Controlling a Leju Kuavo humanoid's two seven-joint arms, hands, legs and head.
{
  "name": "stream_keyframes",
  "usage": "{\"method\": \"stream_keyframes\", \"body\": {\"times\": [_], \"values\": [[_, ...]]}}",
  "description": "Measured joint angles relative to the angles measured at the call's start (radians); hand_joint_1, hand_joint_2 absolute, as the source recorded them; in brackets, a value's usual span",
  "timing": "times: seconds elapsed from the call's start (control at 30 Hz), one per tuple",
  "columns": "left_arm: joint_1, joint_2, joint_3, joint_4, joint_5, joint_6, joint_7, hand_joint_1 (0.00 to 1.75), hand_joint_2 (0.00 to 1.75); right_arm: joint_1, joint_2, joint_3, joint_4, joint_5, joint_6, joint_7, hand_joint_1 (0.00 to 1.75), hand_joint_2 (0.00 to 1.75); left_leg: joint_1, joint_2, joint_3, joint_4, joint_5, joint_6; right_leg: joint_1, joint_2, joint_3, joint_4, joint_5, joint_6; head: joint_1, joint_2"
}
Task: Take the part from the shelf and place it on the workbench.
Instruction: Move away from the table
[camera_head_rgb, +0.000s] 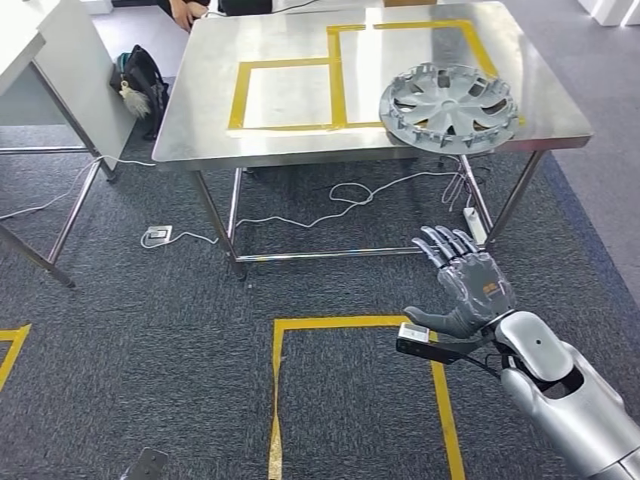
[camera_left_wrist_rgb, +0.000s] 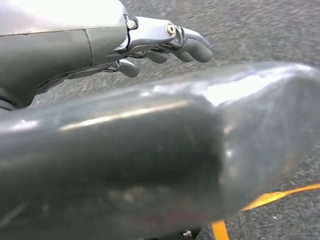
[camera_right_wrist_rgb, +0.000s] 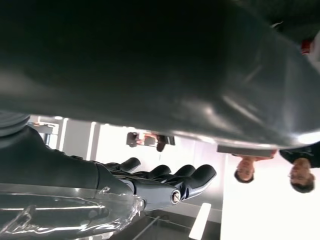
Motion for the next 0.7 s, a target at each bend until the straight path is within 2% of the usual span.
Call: {"method": "stream_keyframes", "body": {"times": [0.03,0.07,0.1,0.13,0.17,0.23,0.27,0.3,0.37,0.4,0.43,0.47,0.5,0.53,0.6,0.63,0.67,0.7], "values": [[0.000,0.000,0.000,0.000,0.001,0.000,0.001,0.00,0.00,0.001,0.000,0.000,-0.001,0.001,0.000,0.000,0.00,0.00,-0.003,0.012,0.035,-0.061,0.033,0.007,0.002,-0.012,0.000,0.000,0.001,0.000,0.000,0.000],[0.000,0.000,0.000,0.000,0.001,0.000,0.003,0.00,0.00,0.001,0.000,0.000,-0.003,0.002,0.000,0.000,0.00,0.00,-0.008,0.039,0.075,-0.132,0.062,0.013,0.004,-0.023,0.001,0.001,0.001,0.002,0.000,0.000],[-0.002,0.000,-0.001,0.000,0.001,0.000,0.006,0.00,0.00,0.001,-0.001,0.000,-0.006,0.003,-0.001,0.000,0.00,0.00,-0.014,0.065,0.107,-0.192,0.080,0.018,0.008,-0.034,0.001,0.002,0.001,0.005,-0.001,0.000],[-0.003,0.000,-0.002,0.000,0.001,0.000,0.009,0.00,0.00,0.001,-0.002,-0.001,-0.009,0.003,-0.001,0.001,0.00,0.00,-0.019,0.085,0.125,-0.232,0.089,0.022,0.011,-0.045,0.001,0.003,0.002,0.010,0.000,0.000],[-0.005,0.000,-0.002,0.000,0.001,0.000,0.012,0.00,0.00,0.002,-0.002,-0.001,-0.011,0.004,-0.001,0.001,0.00,0.00,-0.022,0.092,0.129,-0.249,0.090,0.024,0.013,-0.057,0.002,0.002,0.003,0.014,0.000,0.000],[-0.003,0.000,-0.003,0.000,0.000,-0.001,0.014,0.00,0.00,0.003,-0.004,-0.001,-0.012,0.004,-0.002,0.001,0.00,0.00,-0.023,0.065,0.123,-0.254,0.096,0.032,0.012,-0.077,0.004,-0.002,0.003,0.026,0.001,0.000],[0.000,0.001,-0.003,0.000,0.000,-0.001,0.015,0.00,0.00,0.003,-0.004,-0.001,-0.014,0.004,-0.002,0.001,0.00,0.00,-0.022,0.052,0.122,-0.256,0.100,0.038,0.009,-0.066,0.002,0.004,-0.005,0.031,0.001,0.000],[0.001,0.002,-0.004,0.000,0.000,-0.001,0.016,0.00,0.00,0.005,-0.005,-0.001,-0.015,0.004,-0.003,0.001,0.00,0.00,-0.021,0.039,0.122,-0.258,0.104,0.044,0.007,-0.041,-0.007,0.027,-0.023,0.035,0.001,0.000],[0.000,0.003,-0.006,0.000,-0.002,-0.001,0.017,0.00,0.00,0.010,-0.008,-0.001,-0.016,0.005,-0.004,0.001,0.00,0.00,-0.020,0.014,0.119,-0.259,0.111,0.054,0.007,0.026,-0.054,0.141,-0.087,0.037,0.004,0.000],[-0.001,0.003,-0.009,0.000,-0.002,-0.001,0.017,0.00,0.00,0.014,-0.010,-0.001,-0.016,0.005,-0.004,0.001,0.00,0.00,-0.021,-0.001,0.117,-0.258,0.113,0.057,0.010,0.045,-0.085,0.211,-0.117,0.036,0.006,0.000],[-0.003,0.003,-0.011,0.000,-0.003,-0.001,0.017,0.00,0.00,0.020,-0.011,-0.001,-0.016,0.005,-0.004,0.000,0.00,0.00,-0.023,-0.016,0.116,-0.258,0.114,0.059,0.012,0.054,-0.110,0.264,-0.134,0.034,0.007,0.000],[-0.003,0.003,-0.013,0.001,-0.003,-0.001,0.017,0.00,0.00,0.025,-0.011,-0.001,-0.016,0.005,-0.005,0.000,0.00,0.00,-0.025,-0.032,0.116,-0.258,0.115,0.060,0.015,0.058,-0.120,0.283,-0.132,0.031,0.008,0.000],[-0.003,0.004,-0.014,0.001,-0.003,-0.001,0.017,0.00,0.00,0.029,-0.011,-0.001,-0.016,0.006,-0.005,0.000,0.00,0.00,-0.027,-0.047,0.116,-0.258,0.116,0.061,0.016,0.060,-0.110,0.260,-0.111,0.027,0.008,0.000],[-0.003,0.004,-0.015,0.001,-0.002,-0.001,0.017,0.00,0.00,0.031,-0.011,-0.001,-0.017,0.006,-0.006,0.000,0.00,0.00,-0.028,-0.062,0.117,-0.257,0.116,0.060,0.017,0.068,-0.082,0.202,-0.077,0.023,0.008,0.000],[-0.003,0.006,-0.018,0.001,-0.002,-0.002,0.018,0.00,0.00,0.034,-0.012,-0.002,-0.020,0.007,-0.008,0.000,0.00,0.00,-0.029,-0.090,0.116,-0.255,0.117,0.057,0.014,0.112,-0.012,0.065,-0.027,0.015,0.008,0.000],[-0.004,0.006,-0.019,0.001,-0.002,-0.003,0.019,0.00,0.00,0.036,-0.012,-0.002,-0.023,0.007,-0.009,0.000,0.00,0.00,-0.028,-0.102,0.112,-0.254,0.119,0.053,0.013,0.130,0.011,0.020,-0.018,0.012,0.007,0.000],[-0.004,0.007,-0.021,0.001,-0.001,-0.003,0.022,0.00,0.00,0.038,-0.012,-0.003,-0.025,0.007,-0.010,0.000,0.00,0.00,-0.026,-0.113,0.106,-0.253,0.121,0.048,0.013,0.139,0.022,0.001,-0.020,0.010,0.007,0.000],[-0.004,0.007,-0.022,0.001,0.000,-0.003,0.025,0.00,0.00,0.040,-0.013,-0.003,-0.028,0.008,-0.011,0.000,0.00,0.00,-0.024,-0.125,0.101,-0.253,0.124,0.042,0.014,0.132,0.025,-0.005,-0.020,0.008,0.007,0.000]]}}
